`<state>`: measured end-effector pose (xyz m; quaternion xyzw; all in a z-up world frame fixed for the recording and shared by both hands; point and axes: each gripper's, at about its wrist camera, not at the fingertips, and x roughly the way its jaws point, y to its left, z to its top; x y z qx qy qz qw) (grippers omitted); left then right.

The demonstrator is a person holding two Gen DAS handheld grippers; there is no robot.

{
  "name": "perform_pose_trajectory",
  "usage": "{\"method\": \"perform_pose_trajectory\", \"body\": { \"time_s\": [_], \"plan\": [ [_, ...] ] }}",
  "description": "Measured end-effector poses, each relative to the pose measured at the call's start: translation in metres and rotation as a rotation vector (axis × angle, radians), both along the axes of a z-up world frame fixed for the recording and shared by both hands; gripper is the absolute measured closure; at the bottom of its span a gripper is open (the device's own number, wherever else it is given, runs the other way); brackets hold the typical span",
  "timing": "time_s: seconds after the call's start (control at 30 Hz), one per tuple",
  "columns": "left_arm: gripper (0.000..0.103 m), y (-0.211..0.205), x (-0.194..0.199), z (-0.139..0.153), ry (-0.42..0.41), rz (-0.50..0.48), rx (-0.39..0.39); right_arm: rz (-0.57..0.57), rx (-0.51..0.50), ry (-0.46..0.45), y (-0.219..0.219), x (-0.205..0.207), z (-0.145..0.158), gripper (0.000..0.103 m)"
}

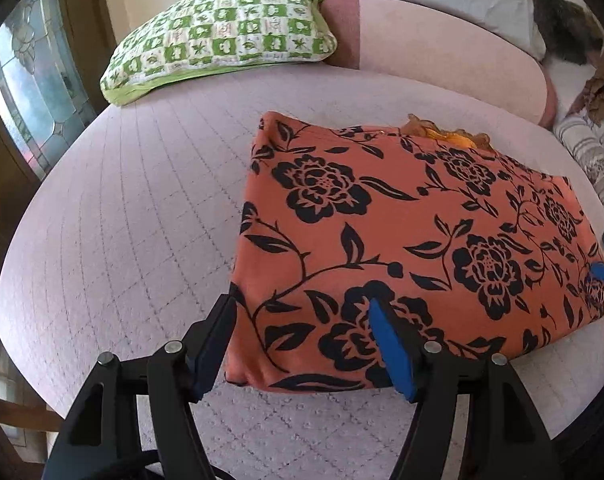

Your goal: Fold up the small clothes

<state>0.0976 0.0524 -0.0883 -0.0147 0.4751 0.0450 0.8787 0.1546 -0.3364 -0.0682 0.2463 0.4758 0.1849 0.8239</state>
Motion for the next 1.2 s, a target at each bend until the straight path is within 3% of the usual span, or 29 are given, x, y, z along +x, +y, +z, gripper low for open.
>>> {"method": "perform_pose_trajectory", "body": {
  "time_s": [0.1,0.23,0.3,0.37,0.5,0.57,0.63,0.7,0.77,0.83,0.93,1.1,1.2],
  "plan": [
    [0.034,-0.001,0.003,0.000,-0.002,0.002,0.012,0.065,0.008,-0.051,0.021,0.013,0.011,0.009],
    [0.034,0.001,0.006,-0.007,0.026,0.019,0.008,0.124,0.004,0.106,0.043,0.031,-0.041,0.009],
    [0.034,0.003,0.005,-0.008,0.029,0.018,0.006,0.126,-0.018,0.051,0.047,0.027,-0.029,0.008],
    [0.034,0.004,0.005,-0.008,0.030,0.025,0.015,0.151,0.036,0.003,0.050,0.028,-0.011,0.008],
    [0.034,0.005,0.010,-0.007,0.031,0.032,0.009,0.104,0.067,-0.043,0.038,0.064,0.006,0.008],
    [0.034,0.004,0.012,-0.009,0.039,0.033,0.015,0.040,0.073,-0.005,0.027,0.095,-0.009,0.007],
    [0.034,0.003,0.014,-0.011,0.050,0.038,0.017,-0.001,0.106,0.099,0.016,0.121,-0.041,0.007],
    [0.034,0.001,0.013,-0.010,0.056,0.037,0.022,-0.047,0.206,0.091,0.003,0.127,-0.050,0.007],
    [0.034,0.000,0.012,-0.006,0.040,0.035,0.023,-0.055,0.247,0.083,-0.002,0.117,-0.034,0.007],
    [0.034,-0.005,0.012,0.001,0.023,0.032,0.018,-0.046,0.266,0.015,-0.011,0.089,-0.016,0.007],
    [0.034,-0.015,0.010,0.010,-0.008,0.018,0.006,-0.055,0.255,-0.008,-0.034,0.036,-0.005,0.007],
    [0.034,-0.041,0.010,0.013,-0.024,-0.036,-0.001,-0.227,0.208,0.030,-0.094,-0.059,-0.022,0.007],
    [0.034,-0.062,0.015,0.011,-0.039,-0.080,-0.018,-0.313,0.263,0.106,-0.121,-0.087,-0.044,0.007]
  ]
}}
